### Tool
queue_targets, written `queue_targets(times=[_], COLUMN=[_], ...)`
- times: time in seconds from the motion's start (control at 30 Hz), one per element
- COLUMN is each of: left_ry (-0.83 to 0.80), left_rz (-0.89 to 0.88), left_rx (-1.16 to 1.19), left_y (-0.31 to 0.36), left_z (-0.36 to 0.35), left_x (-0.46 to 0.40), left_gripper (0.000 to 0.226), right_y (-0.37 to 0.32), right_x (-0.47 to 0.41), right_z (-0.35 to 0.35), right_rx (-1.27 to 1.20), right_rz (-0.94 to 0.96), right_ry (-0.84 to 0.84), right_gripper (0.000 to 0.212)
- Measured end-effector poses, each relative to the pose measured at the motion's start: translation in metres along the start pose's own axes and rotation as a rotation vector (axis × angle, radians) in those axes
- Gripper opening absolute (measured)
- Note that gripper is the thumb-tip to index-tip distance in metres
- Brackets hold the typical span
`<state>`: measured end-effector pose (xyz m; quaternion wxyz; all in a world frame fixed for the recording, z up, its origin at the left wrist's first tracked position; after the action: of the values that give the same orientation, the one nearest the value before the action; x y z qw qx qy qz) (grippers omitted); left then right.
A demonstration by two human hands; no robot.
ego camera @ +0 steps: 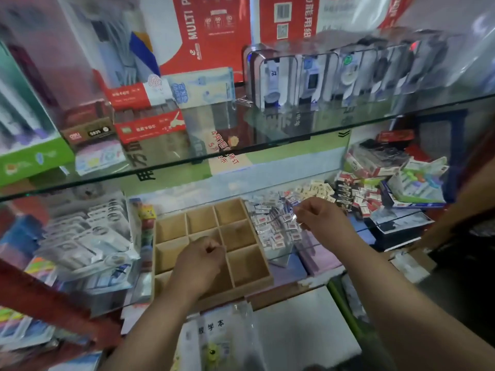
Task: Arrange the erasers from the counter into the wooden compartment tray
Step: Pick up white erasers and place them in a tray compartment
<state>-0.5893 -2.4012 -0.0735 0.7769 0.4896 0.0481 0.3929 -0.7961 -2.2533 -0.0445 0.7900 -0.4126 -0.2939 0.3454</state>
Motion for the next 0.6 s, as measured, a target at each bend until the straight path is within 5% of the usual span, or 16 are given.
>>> queue_targets(times=[0.6], left_ry=[0.077], left_rz=[0.056], left_rx=[0.180], left_y=[-0.016], left_z=[0.011], left_x=[-0.081], left_gripper=[0.022], right_y=[-0.029], right_x=[-0.150], right_z=[-0.066], right_rx=[0.307], right_rz=[0.085], right_ry=[-0.326], right_gripper=[0.016])
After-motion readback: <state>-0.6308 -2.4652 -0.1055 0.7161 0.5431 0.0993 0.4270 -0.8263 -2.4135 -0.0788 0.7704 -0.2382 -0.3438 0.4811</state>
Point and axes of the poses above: each hand's wrist, its own x-axis away from the middle knuckle, its own z-axis out of the back of the hand, y = z × x, the point moved 3 cm from there along -x, towards the middle knuckle, and after that the axes turned 14 degrees about -y, right-handed, at the moved point
